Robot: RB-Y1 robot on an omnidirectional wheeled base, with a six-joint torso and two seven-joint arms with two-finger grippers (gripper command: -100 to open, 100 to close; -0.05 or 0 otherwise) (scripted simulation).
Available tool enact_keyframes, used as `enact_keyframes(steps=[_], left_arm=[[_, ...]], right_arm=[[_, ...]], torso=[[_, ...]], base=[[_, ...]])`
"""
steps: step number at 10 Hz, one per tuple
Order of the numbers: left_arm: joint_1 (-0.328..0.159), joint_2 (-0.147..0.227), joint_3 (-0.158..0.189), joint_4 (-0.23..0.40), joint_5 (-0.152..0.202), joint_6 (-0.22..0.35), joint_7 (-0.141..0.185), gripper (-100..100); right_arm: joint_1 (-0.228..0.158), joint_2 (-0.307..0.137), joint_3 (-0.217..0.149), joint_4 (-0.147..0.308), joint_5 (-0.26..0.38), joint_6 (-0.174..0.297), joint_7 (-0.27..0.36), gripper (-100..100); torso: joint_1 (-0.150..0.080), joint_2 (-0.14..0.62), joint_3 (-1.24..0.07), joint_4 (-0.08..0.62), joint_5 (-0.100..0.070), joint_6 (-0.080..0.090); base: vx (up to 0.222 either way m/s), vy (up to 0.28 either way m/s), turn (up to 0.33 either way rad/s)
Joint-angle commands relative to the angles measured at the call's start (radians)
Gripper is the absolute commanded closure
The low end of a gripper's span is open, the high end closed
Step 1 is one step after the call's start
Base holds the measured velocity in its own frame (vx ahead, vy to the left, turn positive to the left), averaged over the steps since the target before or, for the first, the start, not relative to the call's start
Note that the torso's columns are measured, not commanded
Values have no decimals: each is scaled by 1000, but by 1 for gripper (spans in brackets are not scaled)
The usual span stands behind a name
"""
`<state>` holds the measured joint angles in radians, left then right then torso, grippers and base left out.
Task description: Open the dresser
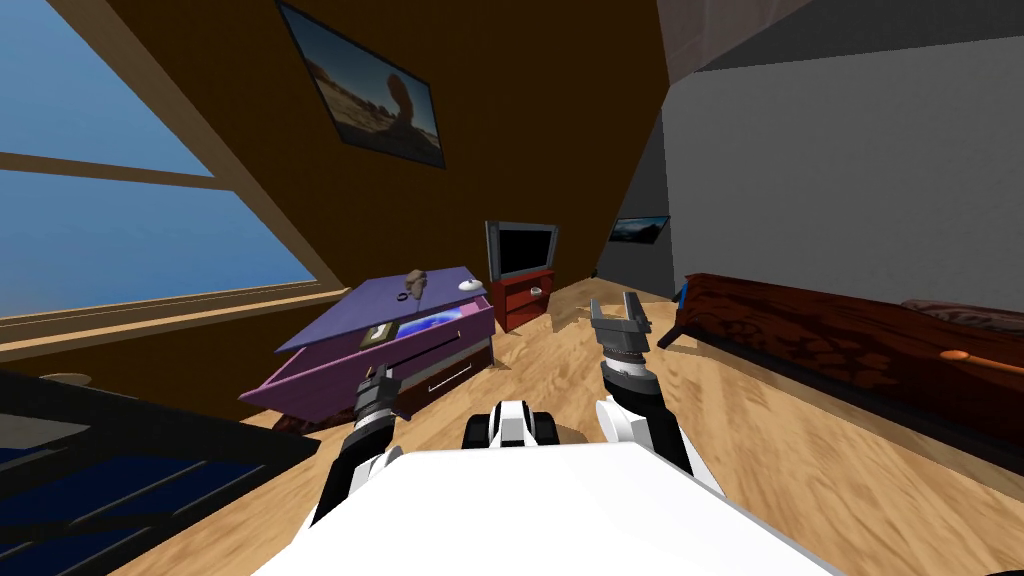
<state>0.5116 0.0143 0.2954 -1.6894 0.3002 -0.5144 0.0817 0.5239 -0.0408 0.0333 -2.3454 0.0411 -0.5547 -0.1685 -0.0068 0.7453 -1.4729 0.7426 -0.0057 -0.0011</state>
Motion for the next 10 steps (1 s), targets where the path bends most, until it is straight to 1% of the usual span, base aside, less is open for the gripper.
enact_keyframes(steps=[1, 4, 5, 7, 10], left_arm=[[13, -2, -6, -7, 0, -5, 2, 100], [32, -3, -13, -30, 0, -19, 5, 100], [57, -3, -8, -67, 11, 21, 7, -100], [86, -1, -2, -118, 23, 50, 12, -100], [129, 1, 8, -193, 40, 93, 20, -100]], right_arm=[[0, 0, 0, 0, 0, 0, 0, 0], [0, 0, 0, 0, 0, 0, 0, 0], [0, 0, 0, 0, 0, 0, 0, 0], [0, 0, 0, 0, 0, 0, 0, 0], [1, 0, 0, 0, 0, 0, 0, 0]], torso=[[4, -6, -3, 0, 0, 1], [3, -1, 0, 0, 1, -1], [1, -1, -1, 0, 0, -1], [11, -14, -8, -5, 5, 1], [7, -8, -3, -4, 5, 1]], base=[[-108, -74, 4], [-168, -95, 2], [-56, -65, -13], [45, 4, -18], [41, 4, -16]])
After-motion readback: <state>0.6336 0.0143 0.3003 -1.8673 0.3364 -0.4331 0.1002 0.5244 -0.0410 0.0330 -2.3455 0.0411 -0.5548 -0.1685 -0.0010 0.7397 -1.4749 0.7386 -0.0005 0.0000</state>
